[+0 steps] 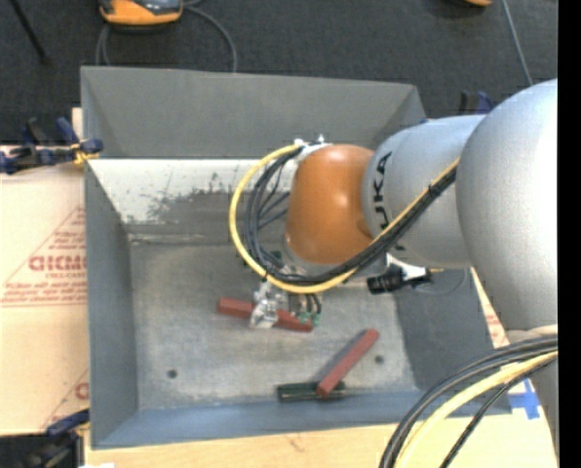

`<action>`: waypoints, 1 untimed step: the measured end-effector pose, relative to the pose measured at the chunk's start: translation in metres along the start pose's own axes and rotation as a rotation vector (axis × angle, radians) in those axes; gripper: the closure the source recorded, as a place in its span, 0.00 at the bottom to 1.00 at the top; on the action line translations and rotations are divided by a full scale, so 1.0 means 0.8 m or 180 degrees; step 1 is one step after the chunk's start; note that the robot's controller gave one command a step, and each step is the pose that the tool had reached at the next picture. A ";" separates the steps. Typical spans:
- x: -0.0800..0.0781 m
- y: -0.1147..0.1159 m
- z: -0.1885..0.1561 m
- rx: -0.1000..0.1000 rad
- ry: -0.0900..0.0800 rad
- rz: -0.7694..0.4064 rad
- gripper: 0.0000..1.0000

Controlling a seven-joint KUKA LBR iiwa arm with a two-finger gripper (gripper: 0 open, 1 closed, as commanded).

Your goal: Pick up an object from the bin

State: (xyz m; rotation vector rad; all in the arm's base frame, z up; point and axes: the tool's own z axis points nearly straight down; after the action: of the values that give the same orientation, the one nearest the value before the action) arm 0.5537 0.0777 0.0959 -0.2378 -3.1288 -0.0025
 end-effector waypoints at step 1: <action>0.000 -0.001 -0.028 0.0004 -0.0002 0.0003 1.00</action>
Offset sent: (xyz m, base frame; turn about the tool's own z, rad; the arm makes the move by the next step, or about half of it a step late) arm 0.0001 -0.0001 0.0553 0.0000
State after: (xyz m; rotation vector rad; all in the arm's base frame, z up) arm 0.5540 0.0768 0.1183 -0.2391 -3.1293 -0.0002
